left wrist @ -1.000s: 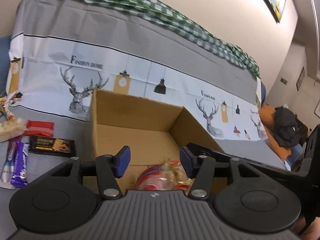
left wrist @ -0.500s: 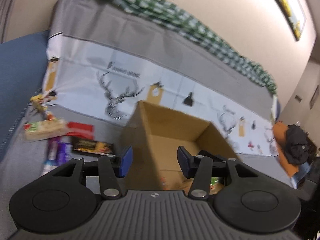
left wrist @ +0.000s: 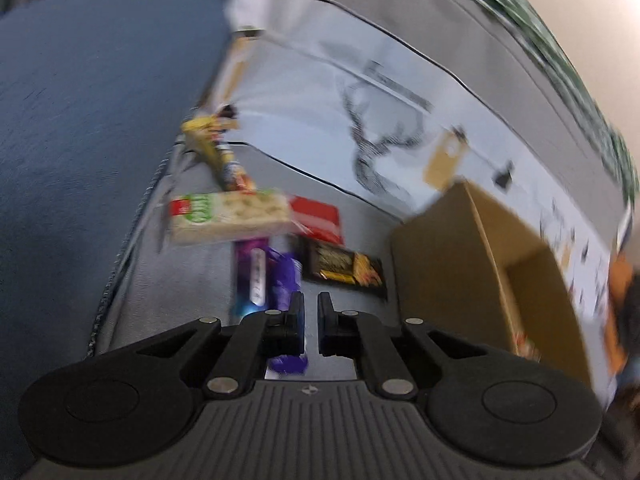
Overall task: Organize snacks
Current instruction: 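Move both tools back to the snack pile, then grasp the purple chocolate bar with right gripper while left grasps purple tube snack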
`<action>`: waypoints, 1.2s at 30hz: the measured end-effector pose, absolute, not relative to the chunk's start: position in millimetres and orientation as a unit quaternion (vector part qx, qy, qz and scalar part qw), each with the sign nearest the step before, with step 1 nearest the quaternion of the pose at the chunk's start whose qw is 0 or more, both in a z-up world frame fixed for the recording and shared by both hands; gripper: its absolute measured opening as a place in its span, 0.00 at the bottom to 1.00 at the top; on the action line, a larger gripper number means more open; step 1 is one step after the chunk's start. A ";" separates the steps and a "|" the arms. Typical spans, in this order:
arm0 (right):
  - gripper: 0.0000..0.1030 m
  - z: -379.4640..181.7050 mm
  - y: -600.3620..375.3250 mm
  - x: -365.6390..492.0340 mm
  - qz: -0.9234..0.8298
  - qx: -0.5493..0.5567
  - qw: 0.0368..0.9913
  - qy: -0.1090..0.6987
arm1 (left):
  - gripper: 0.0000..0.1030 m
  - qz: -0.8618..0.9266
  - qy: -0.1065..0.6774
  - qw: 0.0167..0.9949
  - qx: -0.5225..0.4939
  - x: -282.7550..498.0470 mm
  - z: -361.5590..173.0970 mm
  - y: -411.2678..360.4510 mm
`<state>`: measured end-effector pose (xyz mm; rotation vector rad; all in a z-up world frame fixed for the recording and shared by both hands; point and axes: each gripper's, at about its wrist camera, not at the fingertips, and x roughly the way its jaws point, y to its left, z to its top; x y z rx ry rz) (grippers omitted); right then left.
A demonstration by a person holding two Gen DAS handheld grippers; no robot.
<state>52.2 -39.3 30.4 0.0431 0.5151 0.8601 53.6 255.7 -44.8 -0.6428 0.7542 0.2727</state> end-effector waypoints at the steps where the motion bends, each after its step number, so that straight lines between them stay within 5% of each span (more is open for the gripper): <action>1: 0.15 27.7 -29.5 50.5 0.420 0.016 0.872 0.250 | 0.06 0.140 0.358 0.866 -0.321 52.9 -47.1 263.2; 8: 0.18 -7.1 34.8 56.5 0.427 -0.038 0.845 0.321 | 0.06 0.176 0.378 0.839 -0.349 59.8 -60.7 281.1; 13: 0.47 -35.8 70.9 81.6 0.396 -0.040 0.843 0.363 | 0.08 0.190 0.389 0.833 -0.344 59.9 -66.2 282.5; 18: 0.48 -59.0 88.8 99.2 0.374 -0.036 0.836 0.399 | 0.08 0.190 0.391 0.832 -0.345 65.0 -69.0 282.7; 23: 0.47 -81.2 99.1 107.0 0.371 -0.054 0.826 0.421 | 0.08 0.193 0.394 0.829 -0.346 68.5 -71.1 281.0; 26: 0.26 -82.4 96.8 105.3 0.369 -0.058 0.829 0.416 | 0.08 0.193 0.393 0.829 -0.347 68.4 -70.6 281.0; 28: 0.20 -79.0 94.6 103.7 0.372 -0.057 0.830 0.412 | 0.08 0.194 0.392 0.829 -0.348 68.0 -70.0 281.2; 36: 0.18 -48.8 78.5 89.1 0.387 -0.082 0.819 0.415 | 0.08 0.189 0.392 0.828 -0.354 64.3 -68.9 281.9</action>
